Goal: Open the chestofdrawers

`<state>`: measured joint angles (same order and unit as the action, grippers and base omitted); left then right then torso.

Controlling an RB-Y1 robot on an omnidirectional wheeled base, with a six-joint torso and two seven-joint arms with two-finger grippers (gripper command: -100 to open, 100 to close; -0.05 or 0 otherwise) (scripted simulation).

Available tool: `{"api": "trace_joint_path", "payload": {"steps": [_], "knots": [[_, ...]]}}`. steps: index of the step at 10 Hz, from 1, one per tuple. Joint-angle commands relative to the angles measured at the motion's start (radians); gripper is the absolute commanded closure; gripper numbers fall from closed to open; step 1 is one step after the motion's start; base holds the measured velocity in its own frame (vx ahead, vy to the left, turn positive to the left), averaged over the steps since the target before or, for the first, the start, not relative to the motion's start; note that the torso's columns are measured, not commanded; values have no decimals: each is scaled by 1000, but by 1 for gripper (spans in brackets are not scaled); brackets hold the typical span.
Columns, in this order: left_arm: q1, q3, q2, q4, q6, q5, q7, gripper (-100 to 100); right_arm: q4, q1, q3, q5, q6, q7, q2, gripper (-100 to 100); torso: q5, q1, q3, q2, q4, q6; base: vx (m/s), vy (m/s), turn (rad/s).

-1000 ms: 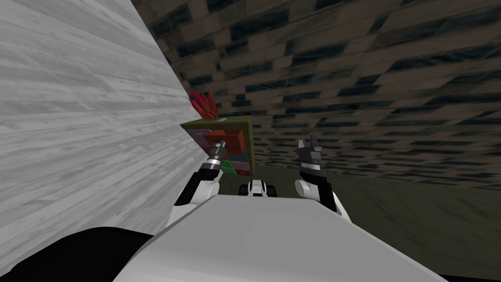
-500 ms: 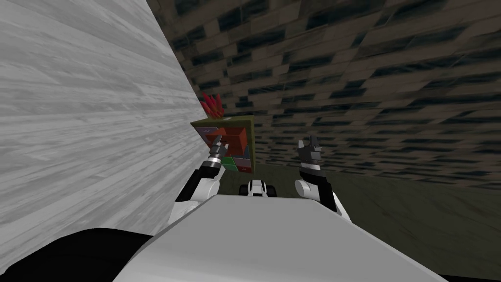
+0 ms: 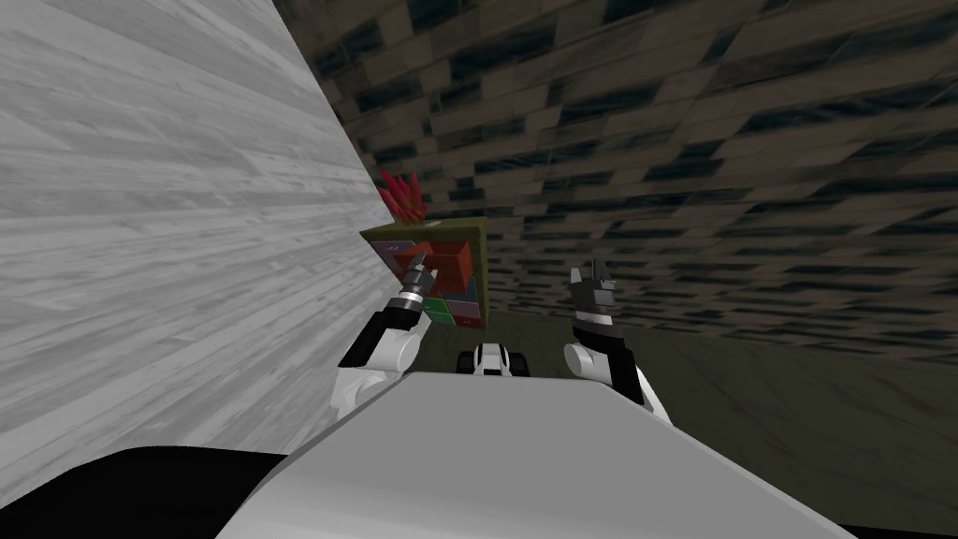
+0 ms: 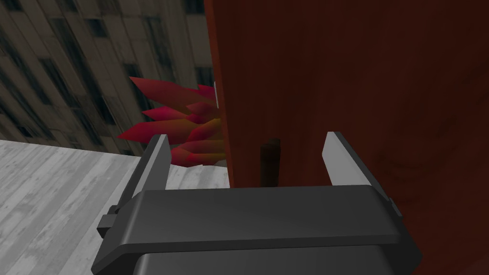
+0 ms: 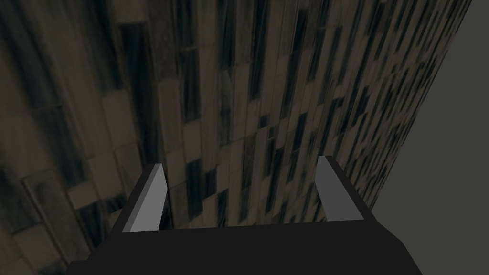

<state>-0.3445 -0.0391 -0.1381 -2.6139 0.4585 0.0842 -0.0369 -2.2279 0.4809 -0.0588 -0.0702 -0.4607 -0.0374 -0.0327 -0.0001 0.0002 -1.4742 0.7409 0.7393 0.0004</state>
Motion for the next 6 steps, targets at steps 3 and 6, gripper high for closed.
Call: {"api": "trace_joint_path", "payload": {"steps": [3,6], "knots": [[124,28,1,-2,123,5,-5,-100,0,0,0,0,0,0,0,0,0,-1,-3,-4,-1,0,-33,-3,26],[200,46,0,-1,195,10,-9,-100,0,0,0,0,0,0,0,0,-1,-1,-2,-2,1,-1,-24,-7,24]]}}
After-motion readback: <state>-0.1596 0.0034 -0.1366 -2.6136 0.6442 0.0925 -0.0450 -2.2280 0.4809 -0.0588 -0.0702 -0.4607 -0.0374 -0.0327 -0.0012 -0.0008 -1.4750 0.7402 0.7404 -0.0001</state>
